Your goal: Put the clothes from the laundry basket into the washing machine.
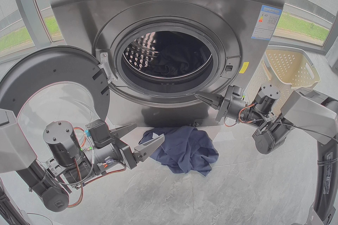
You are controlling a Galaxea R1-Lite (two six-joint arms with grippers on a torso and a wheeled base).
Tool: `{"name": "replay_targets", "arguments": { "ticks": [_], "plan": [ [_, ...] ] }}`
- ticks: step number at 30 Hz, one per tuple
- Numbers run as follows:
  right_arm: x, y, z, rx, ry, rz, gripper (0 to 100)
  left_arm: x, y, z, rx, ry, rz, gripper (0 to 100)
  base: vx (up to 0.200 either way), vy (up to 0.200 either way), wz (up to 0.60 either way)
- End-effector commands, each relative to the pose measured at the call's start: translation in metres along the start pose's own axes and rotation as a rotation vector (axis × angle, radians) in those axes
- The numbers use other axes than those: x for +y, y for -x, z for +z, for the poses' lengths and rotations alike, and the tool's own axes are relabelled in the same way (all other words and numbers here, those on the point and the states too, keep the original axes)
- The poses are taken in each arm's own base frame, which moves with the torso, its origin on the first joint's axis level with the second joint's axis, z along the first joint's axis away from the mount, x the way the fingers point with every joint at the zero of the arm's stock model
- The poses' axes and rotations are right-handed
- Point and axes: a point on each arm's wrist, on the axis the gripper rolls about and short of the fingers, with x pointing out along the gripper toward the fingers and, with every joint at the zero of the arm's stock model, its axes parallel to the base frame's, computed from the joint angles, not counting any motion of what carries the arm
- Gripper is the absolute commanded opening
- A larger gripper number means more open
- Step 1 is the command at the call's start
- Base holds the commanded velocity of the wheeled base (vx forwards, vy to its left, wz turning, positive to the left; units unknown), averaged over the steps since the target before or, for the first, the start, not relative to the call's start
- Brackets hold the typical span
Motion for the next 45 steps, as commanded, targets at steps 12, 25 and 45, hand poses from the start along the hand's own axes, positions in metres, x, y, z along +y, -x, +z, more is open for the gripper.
{"name": "replay_targets", "arguments": {
  "ticks": [12,25,45],
  "plan": [
    [-0.131,0.003,0.006,0.12,0.274,-0.578,100,-0.007,0.009,0.007,-0.024,-0.008,-0.015,100,0.0,0.0,0.0],
    [-0.187,0.0,0.026,0.187,0.244,-0.752,100,-0.009,0.017,0.011,-0.036,-0.008,-0.012,100,0.0,0.0,0.0],
    [-0.257,0.035,0.036,0.255,0.27,-0.976,100,-0.01,0.016,0.009,-0.028,-0.005,-0.016,100,0.0,0.0,0.0]
  ]
}}
